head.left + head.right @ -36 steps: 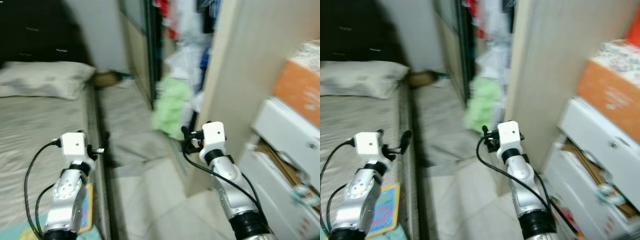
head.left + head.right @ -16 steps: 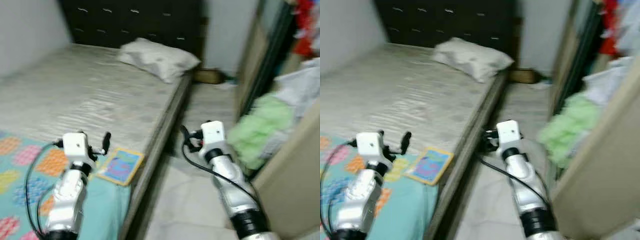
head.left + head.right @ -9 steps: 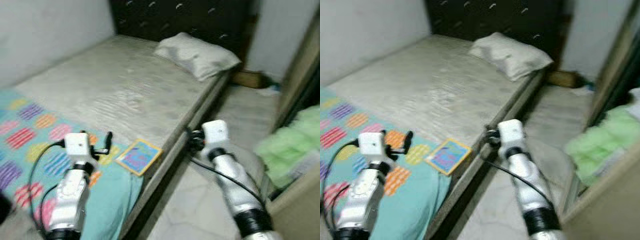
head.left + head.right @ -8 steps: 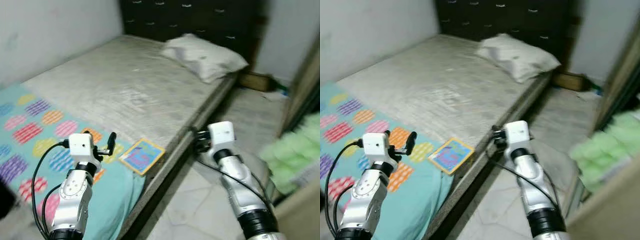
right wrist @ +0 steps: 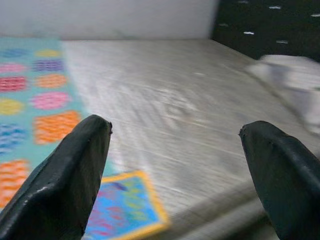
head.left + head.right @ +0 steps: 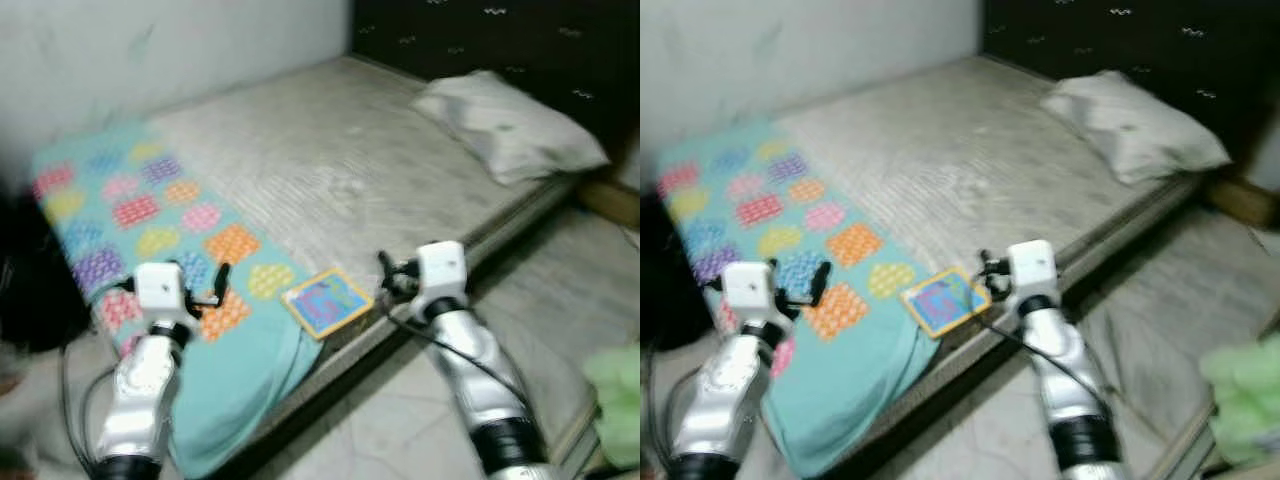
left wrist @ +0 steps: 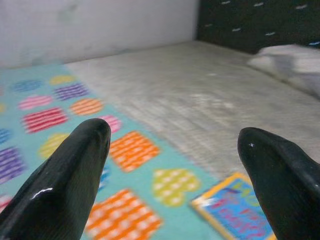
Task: Clean up the room
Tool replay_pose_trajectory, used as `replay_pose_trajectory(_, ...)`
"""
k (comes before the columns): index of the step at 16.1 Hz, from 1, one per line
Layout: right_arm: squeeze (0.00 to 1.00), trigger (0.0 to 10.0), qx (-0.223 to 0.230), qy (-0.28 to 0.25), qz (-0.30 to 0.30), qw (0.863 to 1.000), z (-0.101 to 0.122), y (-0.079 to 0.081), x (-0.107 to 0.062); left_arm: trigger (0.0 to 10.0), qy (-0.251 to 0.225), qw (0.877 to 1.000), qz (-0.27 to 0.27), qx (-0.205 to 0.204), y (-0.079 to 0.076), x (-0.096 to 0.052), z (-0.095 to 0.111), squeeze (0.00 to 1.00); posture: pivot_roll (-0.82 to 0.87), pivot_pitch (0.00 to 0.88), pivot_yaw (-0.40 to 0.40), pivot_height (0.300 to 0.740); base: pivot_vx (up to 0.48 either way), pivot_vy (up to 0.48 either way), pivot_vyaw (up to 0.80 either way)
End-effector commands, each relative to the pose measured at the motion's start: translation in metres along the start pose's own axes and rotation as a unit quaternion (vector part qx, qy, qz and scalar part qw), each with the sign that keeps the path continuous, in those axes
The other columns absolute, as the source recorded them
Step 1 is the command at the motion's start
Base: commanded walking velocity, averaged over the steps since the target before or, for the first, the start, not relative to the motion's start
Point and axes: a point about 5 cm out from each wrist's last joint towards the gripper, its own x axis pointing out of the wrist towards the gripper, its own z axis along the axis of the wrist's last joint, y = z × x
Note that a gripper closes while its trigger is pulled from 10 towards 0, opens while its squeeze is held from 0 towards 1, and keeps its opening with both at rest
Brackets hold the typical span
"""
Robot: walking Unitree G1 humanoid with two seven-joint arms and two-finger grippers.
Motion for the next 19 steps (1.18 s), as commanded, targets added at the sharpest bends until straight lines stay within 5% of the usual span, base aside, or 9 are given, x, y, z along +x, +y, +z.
replay_pose_trajectory(1,0.00,10.0,-0.005,-0.001,-0.001,1.000,0.0006,-0.0033,-0.0002,10.0,-0.004,1.000,-0.002,0.005,-0.0017,0.0030,0.0037,0.00,-0.09,0.024,0.016,0.740,0.000,0.000,0.77)
replay_pose_trajectory(19,0.00,10.0,0.004,-0.007,-0.001,1.000,0.0014,-0.0033,0.0005,10.0,-0.002,1.000,-0.008,0.007,-0.0043,0.0049,0.0028,0.00,-0.10,0.015,0.015,0.740,0.000,0.000,0.72)
